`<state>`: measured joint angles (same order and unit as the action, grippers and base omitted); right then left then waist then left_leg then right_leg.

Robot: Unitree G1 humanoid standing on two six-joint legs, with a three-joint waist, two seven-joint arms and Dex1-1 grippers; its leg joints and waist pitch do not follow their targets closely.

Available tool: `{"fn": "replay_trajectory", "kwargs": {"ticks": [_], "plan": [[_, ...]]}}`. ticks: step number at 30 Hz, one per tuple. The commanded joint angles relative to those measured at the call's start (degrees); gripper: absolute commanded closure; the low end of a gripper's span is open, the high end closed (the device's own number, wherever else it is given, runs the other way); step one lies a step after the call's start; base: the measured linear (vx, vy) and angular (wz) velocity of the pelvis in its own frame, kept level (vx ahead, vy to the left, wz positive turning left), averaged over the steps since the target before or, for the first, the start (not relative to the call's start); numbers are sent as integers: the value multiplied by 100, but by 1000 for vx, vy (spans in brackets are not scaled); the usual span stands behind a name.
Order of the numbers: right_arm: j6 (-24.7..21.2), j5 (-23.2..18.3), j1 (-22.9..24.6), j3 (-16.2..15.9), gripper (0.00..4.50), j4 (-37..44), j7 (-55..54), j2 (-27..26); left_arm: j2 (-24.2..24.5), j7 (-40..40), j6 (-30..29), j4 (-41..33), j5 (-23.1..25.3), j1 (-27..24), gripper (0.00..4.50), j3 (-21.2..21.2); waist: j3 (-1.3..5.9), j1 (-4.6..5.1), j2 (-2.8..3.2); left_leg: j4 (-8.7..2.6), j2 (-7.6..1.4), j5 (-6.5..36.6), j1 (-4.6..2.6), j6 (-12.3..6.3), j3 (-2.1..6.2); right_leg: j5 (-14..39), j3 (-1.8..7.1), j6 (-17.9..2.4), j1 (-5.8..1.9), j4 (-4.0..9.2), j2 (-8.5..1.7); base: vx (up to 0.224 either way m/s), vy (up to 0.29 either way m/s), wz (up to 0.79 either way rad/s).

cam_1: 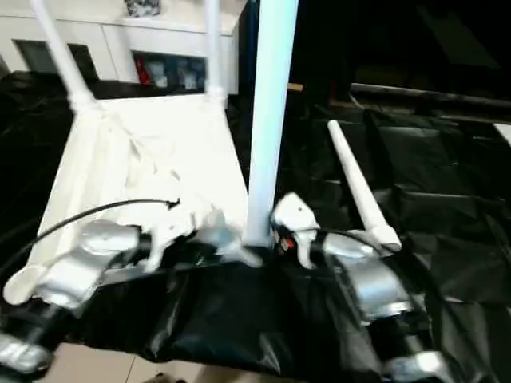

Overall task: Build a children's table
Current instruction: Rotate leg to tighten

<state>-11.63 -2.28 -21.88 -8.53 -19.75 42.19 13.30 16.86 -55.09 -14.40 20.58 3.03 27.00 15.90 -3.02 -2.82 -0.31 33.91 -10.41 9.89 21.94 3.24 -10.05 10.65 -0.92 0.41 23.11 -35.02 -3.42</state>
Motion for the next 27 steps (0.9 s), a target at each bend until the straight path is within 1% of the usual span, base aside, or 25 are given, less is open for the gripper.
{"fn": "replay_trajectory", "kwargs": {"ticks": [1, 2, 3, 4, 5, 6, 7, 9, 10, 11, 12, 13, 14, 15, 16, 17, 18, 19, 20, 21, 22, 24, 25, 27], "plan": [[-219, 128, -119, -142, 183, -408, -738, -443, -480, 618, -58, 61, 20, 314, 450, 36, 298, 31, -44, -453, -203, 1845, -117, 116, 86, 2401, 168, -939, -136, 534, -384, 0, 0, 0], [-259, 135, -179, -40, 183, -553, -1077, -609, -629, 840, -110, 163, 59, 390, 450, 22, 305, 44, -26, -457, -206, 1873, -121, 159, 103, 2468, 165, -920, -143, 532, -394, 0, 0, 0], [-303, 126, -239, 52, 183, -674, -1349, -746, -760, 1016, -153, 243, 82, 450, 450, 9, 311, 79, -39, -465, -205, 1835, -99, 174, 115, 2413, 164, -876, -161, 542, -396, 0, 0, 0], [-354, 128, -371, 204, 183, -906, -1817, -980, -991, 1310, -197, 385, 136, 559, 450, -3, 318, 77, -35, -459, -206, 1846, -105, 157, 115, 2373, 161, -871, -160, 545, -394, 0, 0, 0], [-345, 148, -435, 245, 183, -1009, -1994, -1071, -1079, 1397, -209, 436, 159, 598, 450, 3, 315, 94, -39, -448, -198, 1840, -106, 146, 97, 2331, 173, -880, -142, 552, -387, 0, 0, 0], [-314, 188, -512, 273, 183, -1125, -2176, -1166, -1166, 1464, -217, 485, 183, 636, 450, 17, 329, 100, -25, -443, -188, 1810, -104, 129, 104, 2255, 169, -901, -156, 549, -388, 0, 0, 0], [-294, 211, -551, 282, 183, -1181, -2261, -1211, -1206, 1491, -219, 509, 194, 654, 450, 26, 334, 97, -28, -444, -186, 1763, -90, 117, 101, 2193, 169, -906, -169, 545, -388, 0, 0, 0], [-29, 314, -690, 214, 183, -1361, -2294, -1318, -1291, 1477, -154, 568, 228, 696, 450, 98, 342, 90, -1, -442, -201, 1716, -82, 85, 100, 1935, 172, -946, -173, 529, -390, 0, 0, 0], [90, 300, -748, 205, 148, -1411, -2180, -1344, -1293, 1394, -85, 571, 230, 702, 450, 139, 358, 91, -4, -434, -196, 1591, -68, 48, 94, 1665, 171, -1000, -198, 500, -380, 0, 0, 0], [90, 300, -748, 205, 113, -1411, -2180, -1344, -1293, 1394, -85, 571, 230, 702, 450, 139, 362, 88, -4, -429, -199, 1558, -72, 22, 87, 1558, 173, -1035, -197, 494, -379, 0, 0, 0], [88, 275, -756, 218, 113, -1411, -2151, -1345, -1283, 1374, -67, 565, 231, 700, 450, 147, 361, 86, -1, -424, -196, 1514, -71, -3, 82, 1452, 174, -1066, -203, 487, -376, 0, 0, 0], [18, 104, -740, 300, 111, -1315, -1950, -1329, -1158, 1128, 86, 465, 194, 627, 450, 203, 364, 71, -5, -417, -197, 1420, -73, -82, 74, 1272, 172, -1125, -219, 475, -376, 0, 0, 0], [20, 96, -737, 304, 111, -1302, -1918, -1313, -1132, 1076, 96, 438, 180, 608, 450, 207, 366, 69, -2, -417, -199, 1406, -73, -105, 74, 1239, 173, -1137, -222, 472, -375, 0, 0, 0], [103, 124, -719, 259, 85, -1234, -1738, -1173, -978, 799, 149, 277, 66, 494, 450, 213, 371, 61, 3, -413, -207, 1337, -76, -133, 68, 1106, 171, -1194, -225, 457, -373, 0, 0, 0], [103, 124, -719, 259, 73, -1234, -1738, -1173, -978, 799, 149, 277, 66, 494, 450, 213, 371, 62, 3, -418, -210, 1331, -67, -141, 76, 1082, 166, -1211, -240, 446, -378, 0, 0, 0], [148, 154, -713, 224, 68, -1212, -1669, -1101, -920, 702, 171, 210, 18, 452, 450, 209, 374, 66, 4, -414, -206, 1304, -60, -152, 70, 1056, 168, -1226, -243, 445, -377, 0, 0, 0], [234, 217, -716, 161, 65, -1215, -1571, -1007, -861, 615, 180, 147, -18, 411, 450, 202, 380, 53, 9, -406, -218, 1256, -77, -165, 67, 956, 166, -1273, -238, 435, -378, 0, 0, 0], [283, 254, -719, 127, 55, -1222, -1517, -956, -830, 570, 183, 115, -35, 389, 450, 198, 369, 51, 16, -407, -223, 1219, -74, -179, 60, 881, 166, -1326, -240, 425, -375, 0, 0, 0], [349, 295, -712, 59, 55, -1213, -1377, -868, -766, 457, 224, 57, -74, 349, 450, 199, 369, 51, 16, -407, -223, 1219, -74, -179, 60, 881, 166, -1326, -240, 425, -375, 0, 0, 0], [401, 266, -670, -38, 55, -1126, -976, -689, -614, 229, 203, -66, -145, 267, 450, 200, 366, 40, 6, -403, -225, 1275, -84, -182, 55, 937, 167, -1333, -232, 429, -380, 0, 0, 0], [415, 245, -641, -92, 55, -1058, -768, -593, -529, 111, 250, -109, -162, 235, 450, 211, 350, 45, 17, -418, -230, 1405, -81, -174, 57, 1112, 167, -1311, -229, 440, -375, 0, 0, 0], [421, 214, -608, -139, 55, -981, -569, -506, -457, 22, 298, -138, -174, 211, 450, 213, 347, 47, 14, -421, -230, 1460, -84, -168, 60, 1200, 169, -1283, -225, 448, -376, 0, 0, 0], [364, 39, -500, -195, 55, -728, 11, -286, -323, -123, 346, -180, -223, 188, 450, 147, 340, 29, -15, -425, -229, 1495, -82, -170, 64, 1289, 167, -1233, -251, 452, -375, 0, 0, 0], [285, -94, -435, -201, 55, -575, 351, -163, -251, -205, 353, -202, -258, 181, 450, 105, 343, 9, 1, -423, -249, 1474, -96, -224, 61, 1283, 179, -1221, -228, 456, -384, 0, 0, 0]]}}
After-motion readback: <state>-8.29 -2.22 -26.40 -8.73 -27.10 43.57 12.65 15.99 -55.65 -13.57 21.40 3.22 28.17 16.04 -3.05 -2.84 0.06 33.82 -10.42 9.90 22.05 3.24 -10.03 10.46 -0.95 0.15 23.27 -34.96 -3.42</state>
